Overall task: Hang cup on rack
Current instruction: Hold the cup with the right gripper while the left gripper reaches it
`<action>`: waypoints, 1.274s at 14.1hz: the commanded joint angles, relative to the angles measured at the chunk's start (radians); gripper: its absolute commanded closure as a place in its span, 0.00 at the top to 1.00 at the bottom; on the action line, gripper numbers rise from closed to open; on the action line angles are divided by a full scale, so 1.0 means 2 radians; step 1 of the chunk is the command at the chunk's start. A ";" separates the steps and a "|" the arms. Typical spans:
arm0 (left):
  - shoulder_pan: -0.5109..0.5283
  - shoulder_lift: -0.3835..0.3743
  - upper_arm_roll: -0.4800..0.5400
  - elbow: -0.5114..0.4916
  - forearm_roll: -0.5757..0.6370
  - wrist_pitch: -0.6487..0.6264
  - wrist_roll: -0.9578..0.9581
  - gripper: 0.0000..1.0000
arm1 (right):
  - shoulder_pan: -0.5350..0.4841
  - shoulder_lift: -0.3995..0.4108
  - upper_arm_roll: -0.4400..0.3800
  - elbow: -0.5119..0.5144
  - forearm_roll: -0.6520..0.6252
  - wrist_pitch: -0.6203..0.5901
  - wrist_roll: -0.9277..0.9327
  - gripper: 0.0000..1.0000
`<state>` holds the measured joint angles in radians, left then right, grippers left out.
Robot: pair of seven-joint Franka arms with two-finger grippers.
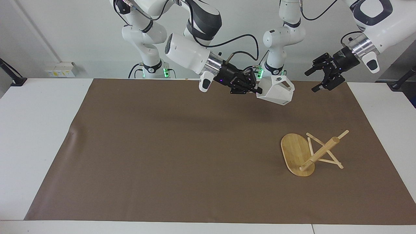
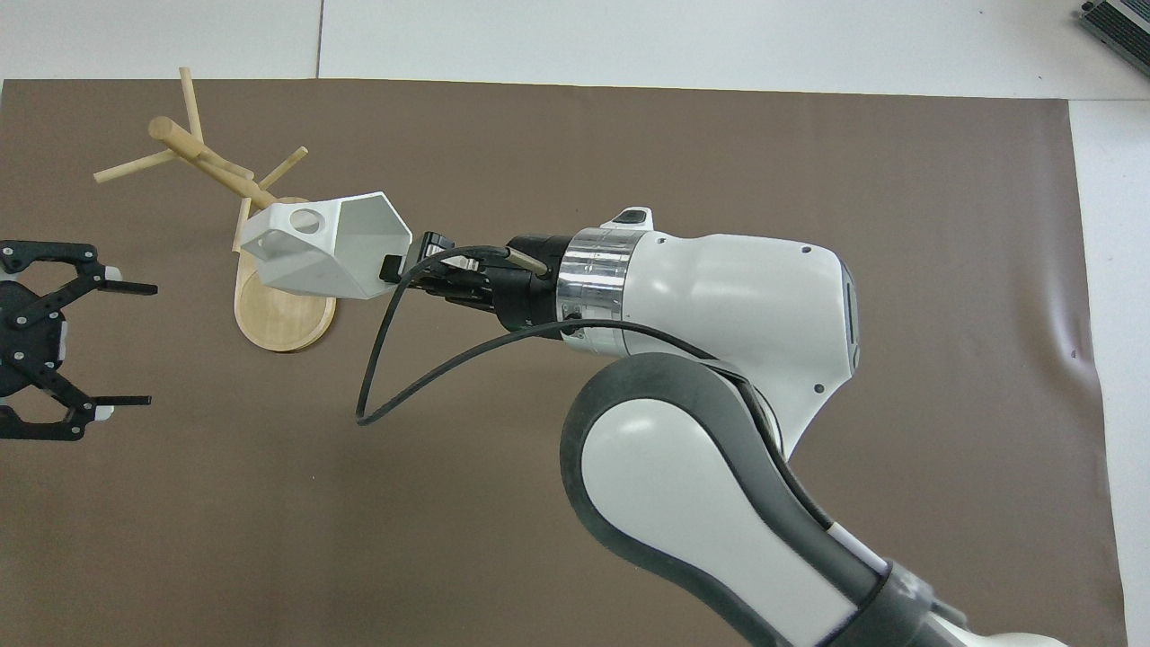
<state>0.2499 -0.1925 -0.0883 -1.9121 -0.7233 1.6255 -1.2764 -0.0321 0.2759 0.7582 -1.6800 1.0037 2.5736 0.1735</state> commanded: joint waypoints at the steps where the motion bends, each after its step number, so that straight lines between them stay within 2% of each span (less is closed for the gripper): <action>1: 0.019 -0.003 -0.004 -0.020 -0.061 0.029 -0.012 1.00 | -0.003 0.002 0.013 0.000 0.009 0.012 0.003 0.00; 4: 0.017 0.001 -0.005 -0.042 -0.101 0.055 -0.011 1.00 | -0.003 0.002 0.014 -0.001 0.004 0.010 0.001 0.00; 9: 0.012 0.013 -0.005 -0.041 -0.151 0.067 -0.014 1.00 | -0.003 0.001 0.017 -0.004 -0.009 0.006 0.001 0.00; 10: 0.007 0.015 -0.007 -0.040 -0.161 0.085 -0.017 1.00 | -0.003 0.001 0.017 -0.004 -0.009 0.006 0.001 0.00; 15: -0.053 0.017 -0.008 -0.054 -0.163 0.135 -0.047 1.00 | -0.003 0.000 0.017 -0.004 -0.010 0.006 0.003 0.00; 18: -0.061 0.018 -0.009 -0.053 -0.164 0.137 -0.051 1.00 | -0.002 0.000 0.017 -0.004 -0.010 0.006 0.004 0.00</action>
<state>0.1443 -0.1455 -0.1153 -1.9982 -1.0291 1.8775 -1.3648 -0.0290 0.2760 0.7763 -1.6856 0.9973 2.5736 0.1735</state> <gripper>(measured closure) 0.000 0.960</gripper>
